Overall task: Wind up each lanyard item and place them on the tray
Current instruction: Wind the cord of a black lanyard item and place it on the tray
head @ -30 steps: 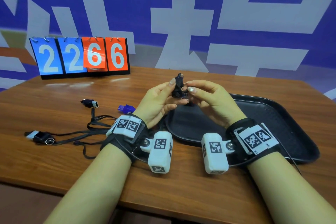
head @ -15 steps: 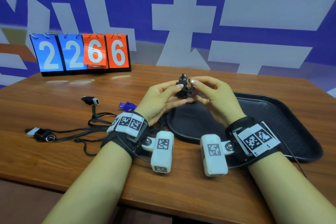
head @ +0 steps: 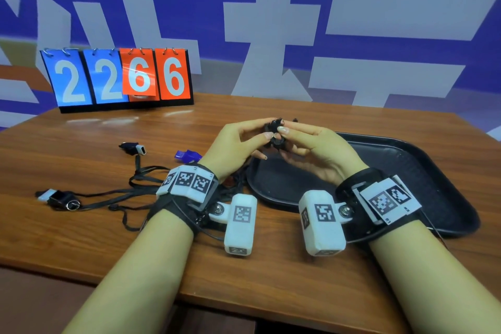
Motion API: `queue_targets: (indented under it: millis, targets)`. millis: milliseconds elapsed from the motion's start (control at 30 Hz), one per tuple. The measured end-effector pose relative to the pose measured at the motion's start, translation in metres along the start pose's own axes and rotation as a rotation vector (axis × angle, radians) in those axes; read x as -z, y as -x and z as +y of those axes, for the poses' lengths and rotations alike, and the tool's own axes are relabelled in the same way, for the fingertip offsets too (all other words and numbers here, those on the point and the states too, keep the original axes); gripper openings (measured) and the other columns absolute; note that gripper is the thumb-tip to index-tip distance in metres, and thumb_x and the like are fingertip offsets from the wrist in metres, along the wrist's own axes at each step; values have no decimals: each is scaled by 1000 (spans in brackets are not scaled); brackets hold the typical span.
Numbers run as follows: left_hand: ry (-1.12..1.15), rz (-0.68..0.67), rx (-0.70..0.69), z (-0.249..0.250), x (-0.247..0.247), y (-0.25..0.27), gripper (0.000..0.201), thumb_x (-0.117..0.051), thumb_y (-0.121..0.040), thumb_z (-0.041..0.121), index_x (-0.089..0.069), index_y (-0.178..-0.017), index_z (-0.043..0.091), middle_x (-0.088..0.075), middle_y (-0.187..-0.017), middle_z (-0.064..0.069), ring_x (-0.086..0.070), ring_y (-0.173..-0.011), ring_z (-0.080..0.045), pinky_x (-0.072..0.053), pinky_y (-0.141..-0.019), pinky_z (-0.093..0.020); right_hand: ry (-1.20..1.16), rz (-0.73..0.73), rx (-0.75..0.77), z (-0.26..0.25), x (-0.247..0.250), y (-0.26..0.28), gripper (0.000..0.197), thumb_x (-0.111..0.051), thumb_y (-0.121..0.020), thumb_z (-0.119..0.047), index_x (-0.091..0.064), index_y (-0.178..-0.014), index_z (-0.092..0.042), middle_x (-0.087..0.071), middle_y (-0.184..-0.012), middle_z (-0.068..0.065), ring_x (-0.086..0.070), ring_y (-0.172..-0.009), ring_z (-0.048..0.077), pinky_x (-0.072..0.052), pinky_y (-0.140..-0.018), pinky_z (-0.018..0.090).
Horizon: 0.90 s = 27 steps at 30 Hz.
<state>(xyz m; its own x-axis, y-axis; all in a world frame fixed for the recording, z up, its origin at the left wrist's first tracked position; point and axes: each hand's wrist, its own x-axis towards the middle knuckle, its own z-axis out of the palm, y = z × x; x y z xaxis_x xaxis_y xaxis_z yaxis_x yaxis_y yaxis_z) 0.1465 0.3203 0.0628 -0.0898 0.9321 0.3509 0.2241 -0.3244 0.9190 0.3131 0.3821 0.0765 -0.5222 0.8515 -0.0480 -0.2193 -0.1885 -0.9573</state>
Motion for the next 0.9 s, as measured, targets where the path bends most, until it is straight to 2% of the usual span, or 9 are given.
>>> queue_targets:
  millis: [67,167,333,500,667,800,900]
  targets:
    - [-52,10,-24,-1,1,0,35,-61,-97,10,-63,-132,14,-69,-120,6,-69,-98,-6,-58,-72,-23,-37,35,-32,1,-2,0,23,-72,-84,-9,-73,-107,-8,-69,-89,8,-58,-80,16,-58,-71,23]
    - [-91,10,-29,-4,2,-1,38,-62,-96,9,-60,-134,10,-69,-123,1,-69,-99,-5,-57,-71,-22,-3,100,5,5,-4,0,15,-72,-85,-11,-74,-100,-7,-70,-84,6,-62,-73,11,-59,-71,22]
    - [-152,-10,-26,-7,3,-1,37,-62,-96,8,-61,-133,10,-71,-118,-2,-72,-96,-12,-58,-70,-24,258,171,149,9,-6,2,12,-69,-89,-11,-75,-98,-7,-74,-93,12,-66,-83,16,-56,-84,31]
    - [-178,-33,-8,-8,5,-2,36,-62,-96,9,-62,-132,10,-74,-111,-4,-74,-86,-21,-58,-69,-24,523,215,255,8,-2,1,12,-71,-88,-15,-77,-90,-5,-69,-74,8,-57,-69,14,-51,-71,26]
    - [-126,-64,-8,-5,3,-1,36,-60,-97,7,-62,-132,9,-74,-112,-4,-74,-90,-22,-60,-71,-29,547,291,248,10,-2,-3,9,-70,-86,-16,-75,-78,-16,-72,-79,8,-61,-69,13,-55,-74,30]
    - [10,-88,55,-4,1,0,33,-56,-99,9,-61,-131,13,-74,-111,-5,-74,-92,-27,-59,-72,-28,446,258,261,4,-6,2,9,-65,-89,-8,-73,-85,-9,-71,-84,8,-65,-74,14,-57,-62,21]
    - [120,-94,111,-3,-1,0,30,-52,-101,9,-61,-130,9,-74,-110,-10,-73,-90,-27,-58,-70,-24,438,238,273,4,-8,5,21,-61,-89,-4,-73,-103,-14,-72,-88,2,-67,-70,5,-55,-58,20]
